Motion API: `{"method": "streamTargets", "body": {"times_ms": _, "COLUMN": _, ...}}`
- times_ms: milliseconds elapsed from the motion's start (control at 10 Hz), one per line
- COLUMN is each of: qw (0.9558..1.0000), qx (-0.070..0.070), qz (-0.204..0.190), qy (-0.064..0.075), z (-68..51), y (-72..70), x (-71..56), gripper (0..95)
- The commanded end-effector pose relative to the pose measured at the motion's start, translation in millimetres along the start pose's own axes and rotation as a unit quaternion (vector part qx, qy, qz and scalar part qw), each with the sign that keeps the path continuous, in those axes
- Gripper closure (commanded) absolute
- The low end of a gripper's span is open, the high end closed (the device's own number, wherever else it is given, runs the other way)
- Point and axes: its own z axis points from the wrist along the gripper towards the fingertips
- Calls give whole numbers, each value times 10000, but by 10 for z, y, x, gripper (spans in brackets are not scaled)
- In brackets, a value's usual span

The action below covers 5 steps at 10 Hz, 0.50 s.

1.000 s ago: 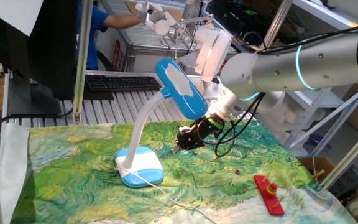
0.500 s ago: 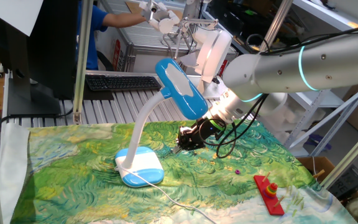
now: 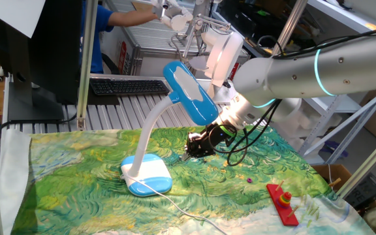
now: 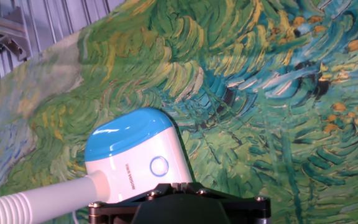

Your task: Turn off the desk lamp by pressing the button

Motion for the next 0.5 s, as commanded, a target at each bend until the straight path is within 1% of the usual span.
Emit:
{"method": "streamTargets", "body": {"times_ms": 100, "qw": 10000, "qx": 12, "qz": 21, "qy": -6, "z": 12, "y": -7, "x": -6, "gripper": 950}}
{"method": "streamTargets", "body": {"times_ms": 200, "qw": 10000, "qx": 20, "qz": 68, "qy": -35, "z": 12, "y": -7, "x": -6, "gripper": 950}}
{"method": "streamTargets", "body": {"times_ms": 300, "qw": 9999, "qx": 2, "qz": 164, "qy": -34, "z": 12, "y": -5, "x": -5, "gripper": 950}}
{"method": "streamTargets", "body": {"times_ms": 500, "qw": 9999, "qx": -62, "qz": 139, "qy": -18, "z": 25, "y": 5, "x": -12, "gripper": 950}}
